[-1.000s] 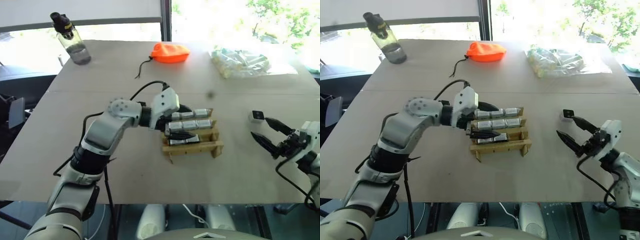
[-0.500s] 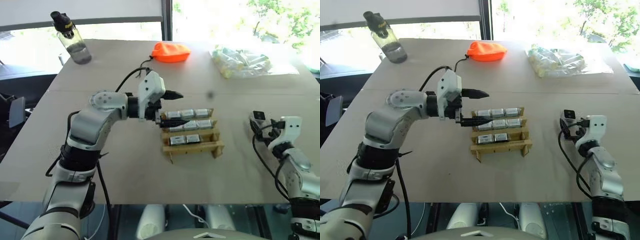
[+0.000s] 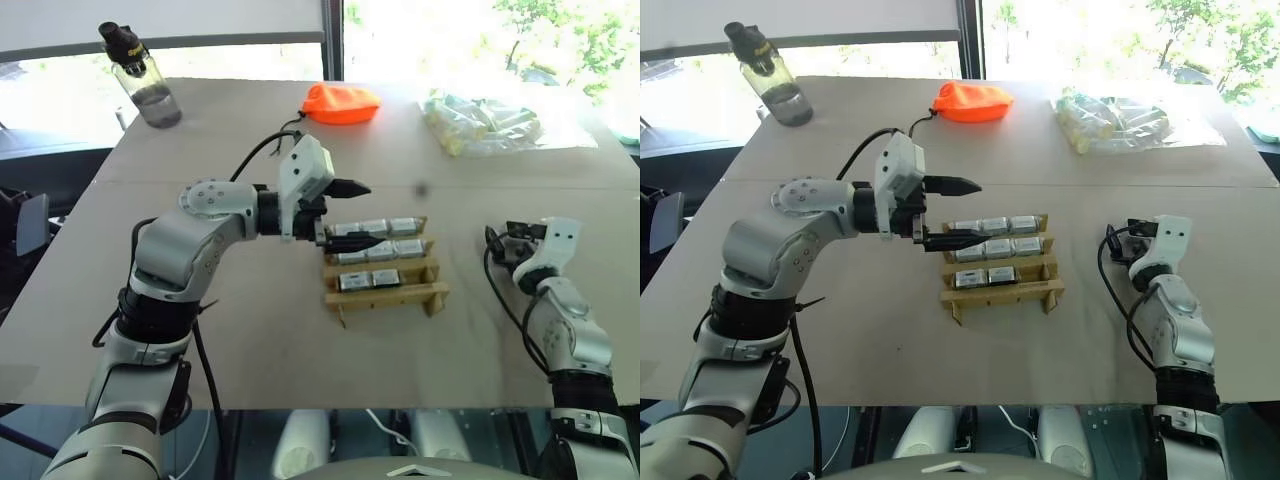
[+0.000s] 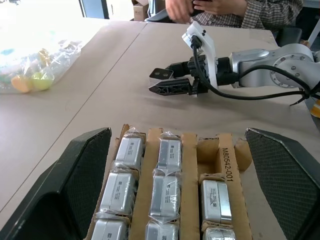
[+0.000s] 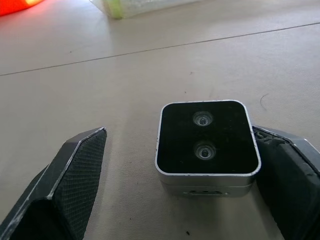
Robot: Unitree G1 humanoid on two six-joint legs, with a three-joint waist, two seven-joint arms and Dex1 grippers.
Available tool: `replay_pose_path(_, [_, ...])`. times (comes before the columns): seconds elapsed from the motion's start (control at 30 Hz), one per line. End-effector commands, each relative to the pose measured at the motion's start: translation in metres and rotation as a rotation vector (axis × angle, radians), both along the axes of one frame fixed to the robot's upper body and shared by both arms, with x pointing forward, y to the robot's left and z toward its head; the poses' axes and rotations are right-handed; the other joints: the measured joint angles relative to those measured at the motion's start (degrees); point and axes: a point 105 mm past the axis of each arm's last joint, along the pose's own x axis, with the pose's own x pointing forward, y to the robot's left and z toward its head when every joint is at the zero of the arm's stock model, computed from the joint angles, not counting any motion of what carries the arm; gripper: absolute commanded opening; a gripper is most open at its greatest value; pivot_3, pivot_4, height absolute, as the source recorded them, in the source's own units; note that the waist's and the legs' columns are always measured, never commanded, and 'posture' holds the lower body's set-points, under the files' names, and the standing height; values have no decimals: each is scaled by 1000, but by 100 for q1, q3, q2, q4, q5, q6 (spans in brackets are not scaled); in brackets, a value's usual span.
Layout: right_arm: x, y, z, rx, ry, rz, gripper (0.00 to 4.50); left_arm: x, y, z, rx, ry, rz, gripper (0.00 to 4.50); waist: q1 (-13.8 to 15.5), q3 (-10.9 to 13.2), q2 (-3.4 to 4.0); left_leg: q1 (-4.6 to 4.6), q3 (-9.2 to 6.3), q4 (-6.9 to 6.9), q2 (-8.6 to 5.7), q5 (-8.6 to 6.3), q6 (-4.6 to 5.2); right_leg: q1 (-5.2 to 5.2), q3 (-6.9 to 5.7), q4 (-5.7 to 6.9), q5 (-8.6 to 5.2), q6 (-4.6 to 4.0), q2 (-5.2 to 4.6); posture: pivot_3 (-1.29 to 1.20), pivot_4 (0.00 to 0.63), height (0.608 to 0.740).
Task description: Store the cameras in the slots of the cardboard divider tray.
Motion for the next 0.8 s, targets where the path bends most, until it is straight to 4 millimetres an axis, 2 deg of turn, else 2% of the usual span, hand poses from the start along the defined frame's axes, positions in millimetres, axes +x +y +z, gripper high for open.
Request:
replay_pose_path(0.03, [2, -1, 13, -22, -43, -4, 3421, -4, -3, 11, -13, -48, -18, 4500, -3, 0, 0, 0, 1, 0, 0, 0, 0, 0, 1, 0, 0, 0, 0, 0, 150, 726])
replay_pose_path(0.13, [2, -3, 15, -54, -57, -3, 1991, -3, -3, 9, -11, -48, -15, 4500, -5, 0, 0, 1, 1, -1, -1, 0, 0, -1, 1, 1, 0, 0, 0, 0, 150, 726])
replay_pose_path(0.2, [1, -3, 18, -106, -74, 12, 1957, -3, -3, 8, -11, -45, -15, 4500, -6, 0, 1, 2, 1, -1, -1, 0, 0, -1, 1, 2, 0, 0, 1, 0, 150, 726])
replay_pose_path(0.23, [0, 0, 22, -192, -105, 56, 1957, -2, -3, 7, -14, -41, -15, 4500, -6, 0, 1, 2, 1, -1, -1, 0, 0, -2, 2, 3, 0, 0, 1, 0, 150, 726])
replay_pose_path(0.33, [-12, 28, 34, -564, -236, 347, 1957, -1, -5, 5, -37, 2, -15, 4500, 8, 1, 3, 0, 1, -2, -5, -1, 1, -3, 2, 0, -1, 1, 0, 0, 150, 726])
replay_pose_path(0.57, [-39, 74, 66, -1105, -612, 791, 1957, 5, -11, -1, -37, 33, -35, 4500, -77, 6, -1, 2, 5, -2, -5, -1, 2, -4, 5, 0, -2, 4, 1, 0, 150, 726])
replay_pose_path(0.7, [-44, 92, 83, -1297, -799, 911, 1957, 6, -15, -2, -31, 37, -56, 4500, -124, 8, -6, 4, 4, 1, -3, 0, 0, -3, 5, 1, -2, 4, 2, 0, 150, 726])
replay_pose_path(0.8, [-51, 116, 99, -1478, -991, 1012, 1957, 5, -23, -4, -24, 36, -88, 4500, -126, 9, -6, 2, 4, 1, 0, 1, -1, -4, 4, 1, -2, 4, 1, 0, 150, 726])
